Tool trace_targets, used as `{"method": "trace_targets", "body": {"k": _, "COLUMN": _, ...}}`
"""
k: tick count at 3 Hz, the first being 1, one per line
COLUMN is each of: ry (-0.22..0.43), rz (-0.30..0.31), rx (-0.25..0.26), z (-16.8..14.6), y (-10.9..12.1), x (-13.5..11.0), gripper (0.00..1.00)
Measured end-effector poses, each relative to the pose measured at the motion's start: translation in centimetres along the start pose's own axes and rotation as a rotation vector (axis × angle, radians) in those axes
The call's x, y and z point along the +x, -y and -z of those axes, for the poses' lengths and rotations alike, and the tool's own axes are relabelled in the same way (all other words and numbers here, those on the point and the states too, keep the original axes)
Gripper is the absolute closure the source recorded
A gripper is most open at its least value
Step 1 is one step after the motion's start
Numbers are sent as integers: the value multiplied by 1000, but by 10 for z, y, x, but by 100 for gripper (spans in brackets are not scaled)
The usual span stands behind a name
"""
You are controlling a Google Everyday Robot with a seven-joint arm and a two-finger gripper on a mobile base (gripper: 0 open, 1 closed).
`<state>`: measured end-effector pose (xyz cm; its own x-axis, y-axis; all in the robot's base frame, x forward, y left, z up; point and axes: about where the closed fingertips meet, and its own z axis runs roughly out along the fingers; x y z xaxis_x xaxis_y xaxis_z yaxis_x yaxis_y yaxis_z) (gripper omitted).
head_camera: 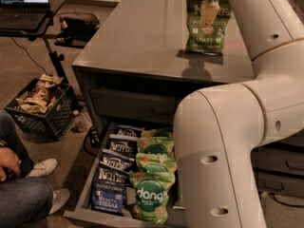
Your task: Pick green jalapeno chip bag from middle drawer and place on counter
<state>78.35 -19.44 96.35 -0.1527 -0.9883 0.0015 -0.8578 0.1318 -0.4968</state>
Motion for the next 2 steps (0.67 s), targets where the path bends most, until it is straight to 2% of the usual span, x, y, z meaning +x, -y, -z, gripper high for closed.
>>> {"method": "trace_targets", "body": {"k": 1, "ry": 0, "rz": 0, "rx": 0, "z": 0, "y": 0, "x": 0, "gripper": 0}}
{"method": "trace_targets", "body": {"k": 2, "ry": 0, "rz": 0, "rx": 0, "z": 0, "y": 0, "x": 0, "gripper": 0}}
